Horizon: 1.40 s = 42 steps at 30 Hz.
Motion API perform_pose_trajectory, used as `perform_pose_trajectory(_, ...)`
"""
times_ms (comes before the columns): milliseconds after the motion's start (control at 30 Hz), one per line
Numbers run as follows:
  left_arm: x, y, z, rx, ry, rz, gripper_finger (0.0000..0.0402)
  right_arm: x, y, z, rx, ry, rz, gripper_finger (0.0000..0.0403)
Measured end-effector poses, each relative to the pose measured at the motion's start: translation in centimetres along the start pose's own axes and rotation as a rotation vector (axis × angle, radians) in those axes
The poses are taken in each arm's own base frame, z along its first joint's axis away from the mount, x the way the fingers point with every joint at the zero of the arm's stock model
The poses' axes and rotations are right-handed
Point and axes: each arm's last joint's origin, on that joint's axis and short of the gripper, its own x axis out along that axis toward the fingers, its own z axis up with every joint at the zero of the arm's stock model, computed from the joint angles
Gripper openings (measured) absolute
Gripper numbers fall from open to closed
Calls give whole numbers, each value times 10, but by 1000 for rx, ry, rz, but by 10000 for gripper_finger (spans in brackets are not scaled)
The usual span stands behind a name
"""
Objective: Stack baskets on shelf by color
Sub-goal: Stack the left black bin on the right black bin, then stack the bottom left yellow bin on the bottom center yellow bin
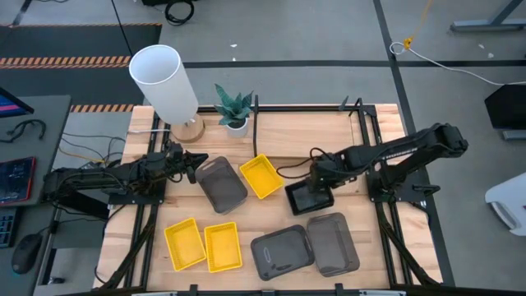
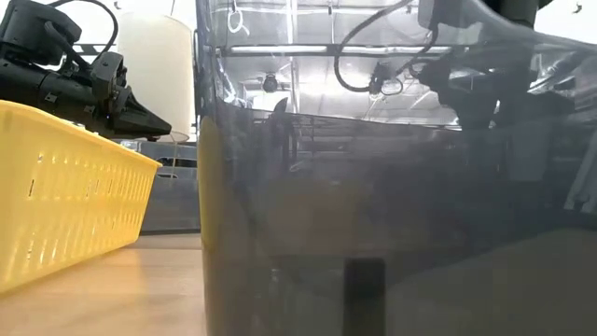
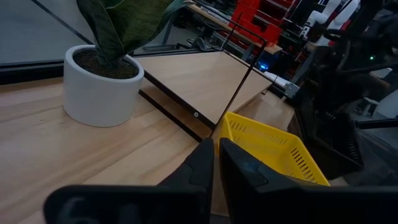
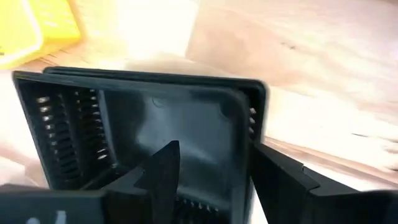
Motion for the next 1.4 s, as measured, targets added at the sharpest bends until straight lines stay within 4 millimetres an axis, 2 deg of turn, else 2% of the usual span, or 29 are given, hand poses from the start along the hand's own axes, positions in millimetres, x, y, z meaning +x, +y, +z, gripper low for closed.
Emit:
perform_pose_trajectory(167,0,0,0,0,0,0,32,-10,-6,3,-16,54,-76,197)
perform_pose_trajectory(300,0,0,0,0,0,0,37,-21,-1,7,-55,57,-51,197)
perform_pose_trajectory(533,0,0,0,0,0,0,39,-30,41,20,-299,-207,272,197)
perform_pose_trajectory(633,0,0,0,0,0,0,37,-21,63,24,-423,-272,382,197)
perform_pose_trajectory(733,0,0,0,-1,-2,-1,33,-8,84,25,-505,-240,475,197)
perform_pose_trajectory(867,0,0,0,-2,-5,-3,30,3,109,28,-613,-182,433,197)
perform_pose_trajectory(1100,0,0,1,-2,-5,-3,38,-6,158,34,-870,-202,390,197)
perform_pose_trajectory(1267,0,0,0,-2,-5,-3,36,-20,180,35,-984,-262,431,197)
perform_pose_trajectory(1400,0,0,1,-2,-7,0,31,-32,187,37,-1021,-307,455,197)
